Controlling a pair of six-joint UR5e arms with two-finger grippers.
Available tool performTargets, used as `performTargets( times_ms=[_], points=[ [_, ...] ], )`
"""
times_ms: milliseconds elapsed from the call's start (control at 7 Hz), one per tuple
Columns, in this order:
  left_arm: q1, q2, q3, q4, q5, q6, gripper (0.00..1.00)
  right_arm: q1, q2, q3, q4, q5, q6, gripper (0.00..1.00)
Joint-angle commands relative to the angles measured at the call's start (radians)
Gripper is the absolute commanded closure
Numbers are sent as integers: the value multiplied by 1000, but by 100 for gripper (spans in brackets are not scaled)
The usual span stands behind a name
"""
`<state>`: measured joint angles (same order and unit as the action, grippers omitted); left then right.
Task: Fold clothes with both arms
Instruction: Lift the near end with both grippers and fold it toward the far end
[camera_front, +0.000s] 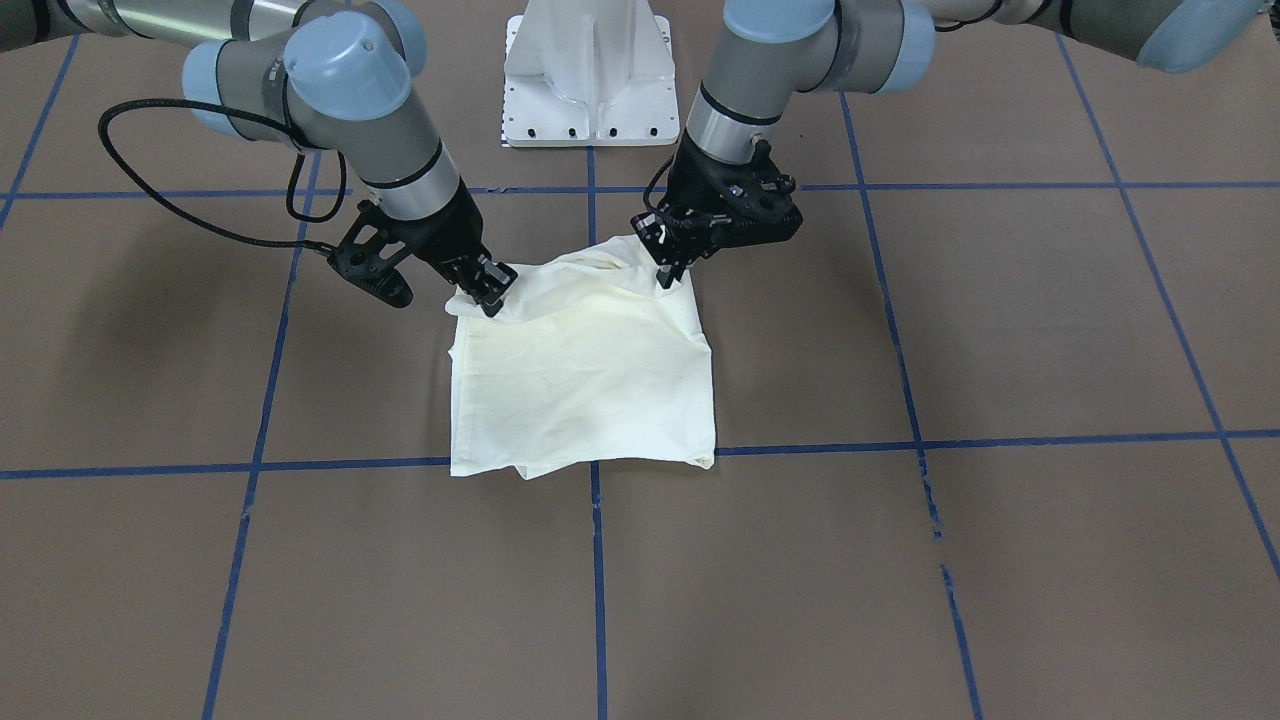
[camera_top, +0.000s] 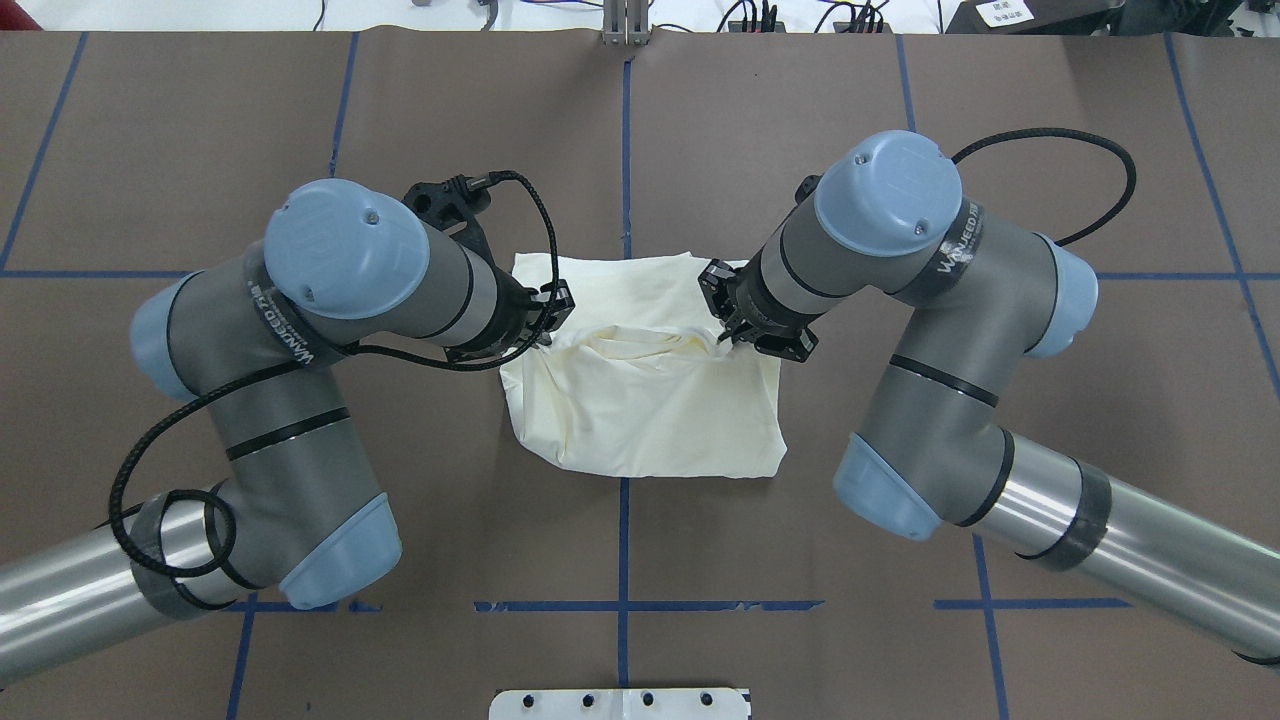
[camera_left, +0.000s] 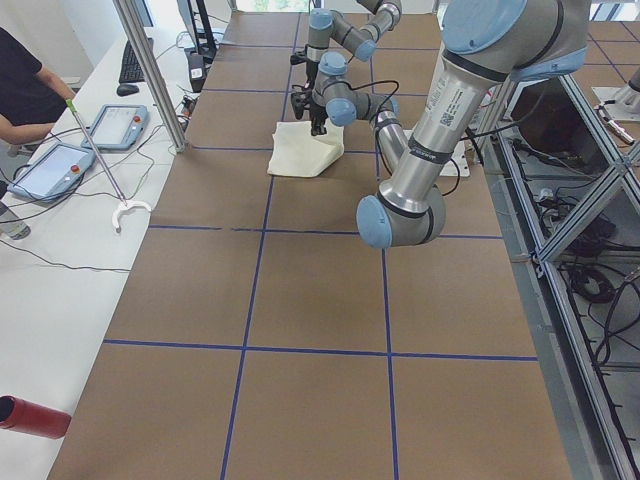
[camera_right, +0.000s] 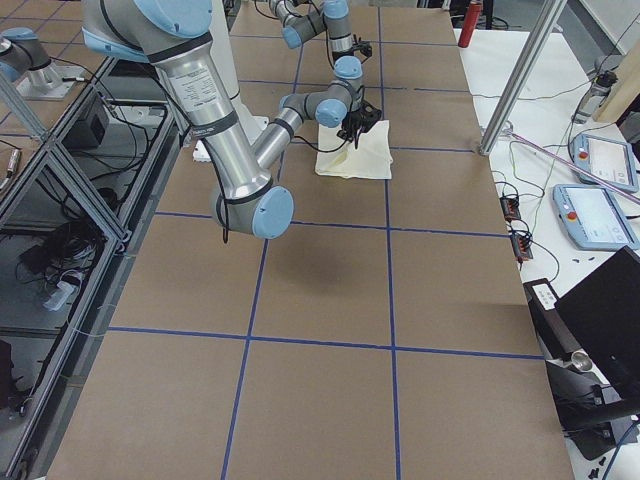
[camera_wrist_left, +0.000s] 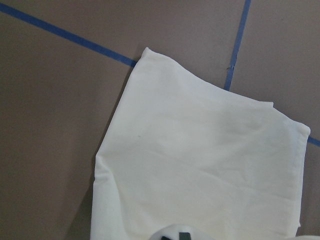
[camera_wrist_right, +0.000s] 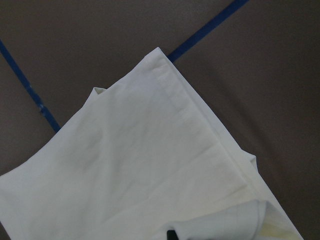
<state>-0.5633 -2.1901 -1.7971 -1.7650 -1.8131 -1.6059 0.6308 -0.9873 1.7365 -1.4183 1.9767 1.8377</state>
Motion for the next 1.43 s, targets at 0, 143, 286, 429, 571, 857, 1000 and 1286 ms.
performTargets(
  times_ms=[0,143,286,429,571,857,1000,1286],
  points=[
    [-29,-22,85,-60,1,1,100,9,73,-133,5,7,-5,100],
    [-44,-31,122,-85,3,3,100,9,81,-171,7,7,-9,100],
    [-55,-37,155,-106,5,3,100,16,79,-205,7,7,-38,100],
    [-58,-39,163,-110,6,1,100,26,79,-225,7,7,-43,100],
    [-58,-43,170,-110,6,1,100,39,79,-225,7,13,-41,100],
    [-58,-68,205,-111,11,1,100,52,82,-226,9,16,-43,100],
    [-59,-85,226,-120,11,1,100,59,91,-226,13,16,-44,100],
    [-76,-89,242,-130,12,3,100,60,117,-260,15,16,-49,100]
  ],
)
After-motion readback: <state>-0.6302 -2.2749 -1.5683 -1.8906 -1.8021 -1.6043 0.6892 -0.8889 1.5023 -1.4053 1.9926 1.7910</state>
